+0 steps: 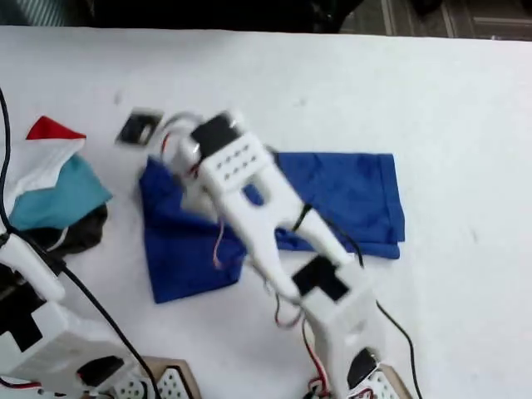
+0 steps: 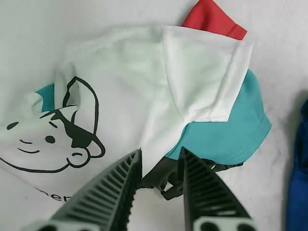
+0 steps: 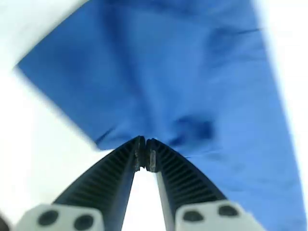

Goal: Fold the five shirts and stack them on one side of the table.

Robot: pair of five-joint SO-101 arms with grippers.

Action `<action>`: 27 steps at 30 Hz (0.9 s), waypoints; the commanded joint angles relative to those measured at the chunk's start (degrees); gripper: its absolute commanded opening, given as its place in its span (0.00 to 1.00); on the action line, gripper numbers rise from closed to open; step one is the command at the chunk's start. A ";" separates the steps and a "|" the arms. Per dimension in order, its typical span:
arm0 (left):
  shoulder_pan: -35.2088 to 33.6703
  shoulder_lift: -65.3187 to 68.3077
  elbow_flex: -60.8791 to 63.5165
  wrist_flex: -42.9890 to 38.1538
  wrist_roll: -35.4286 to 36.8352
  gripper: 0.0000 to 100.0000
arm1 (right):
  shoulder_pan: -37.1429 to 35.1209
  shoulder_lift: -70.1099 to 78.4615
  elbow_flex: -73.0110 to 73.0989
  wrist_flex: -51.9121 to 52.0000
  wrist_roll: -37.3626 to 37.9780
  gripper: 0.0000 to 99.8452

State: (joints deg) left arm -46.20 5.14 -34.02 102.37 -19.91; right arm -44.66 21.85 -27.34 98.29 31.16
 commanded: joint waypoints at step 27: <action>-3.03 -2.95 -1.85 -0.09 -0.35 0.15 | -18.33 8.04 23.47 -23.08 -3.16 0.05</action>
State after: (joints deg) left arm -48.75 5.14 -34.02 102.37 -19.91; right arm -63.03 29.76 -3.43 75.16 28.35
